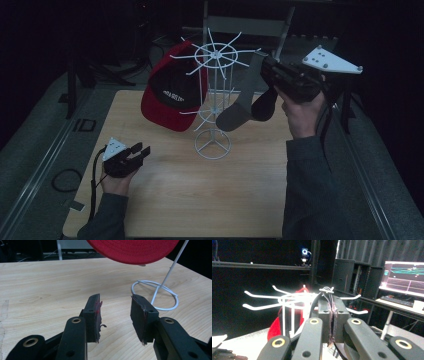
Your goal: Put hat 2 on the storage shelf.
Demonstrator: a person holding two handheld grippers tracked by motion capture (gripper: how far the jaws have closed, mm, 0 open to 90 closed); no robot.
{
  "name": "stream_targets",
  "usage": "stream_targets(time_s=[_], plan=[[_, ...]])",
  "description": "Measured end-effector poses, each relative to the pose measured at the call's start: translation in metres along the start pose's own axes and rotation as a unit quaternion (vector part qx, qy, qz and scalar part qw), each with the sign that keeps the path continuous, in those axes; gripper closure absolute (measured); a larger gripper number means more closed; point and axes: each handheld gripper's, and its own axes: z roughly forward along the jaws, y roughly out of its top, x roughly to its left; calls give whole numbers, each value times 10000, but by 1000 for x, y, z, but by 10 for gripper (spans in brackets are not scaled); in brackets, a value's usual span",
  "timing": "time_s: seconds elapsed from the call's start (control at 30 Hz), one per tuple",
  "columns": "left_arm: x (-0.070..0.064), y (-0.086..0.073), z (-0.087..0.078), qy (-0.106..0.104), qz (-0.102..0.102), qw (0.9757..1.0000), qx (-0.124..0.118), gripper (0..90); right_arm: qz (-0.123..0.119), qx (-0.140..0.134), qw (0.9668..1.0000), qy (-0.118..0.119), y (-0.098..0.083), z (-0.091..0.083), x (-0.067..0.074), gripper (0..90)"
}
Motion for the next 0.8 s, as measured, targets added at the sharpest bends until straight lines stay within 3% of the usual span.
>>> stream_targets(time_s=[0.1, 0.5, 0.8], plan=[[0, 0, 0, -6, -11, 10000, 1, 604, 7, -44, 10000, -41, 2, -3, -3, 877], [0, 0, 1, -19, -6, 10000, 9, 604, -68, 399, 9992, -24, -9, 13, 0, 876], [0, 0, 1, -18, -6, 10000, 11, 604, -94, 556, 9984, -42, -15, 16, 1, 872]])
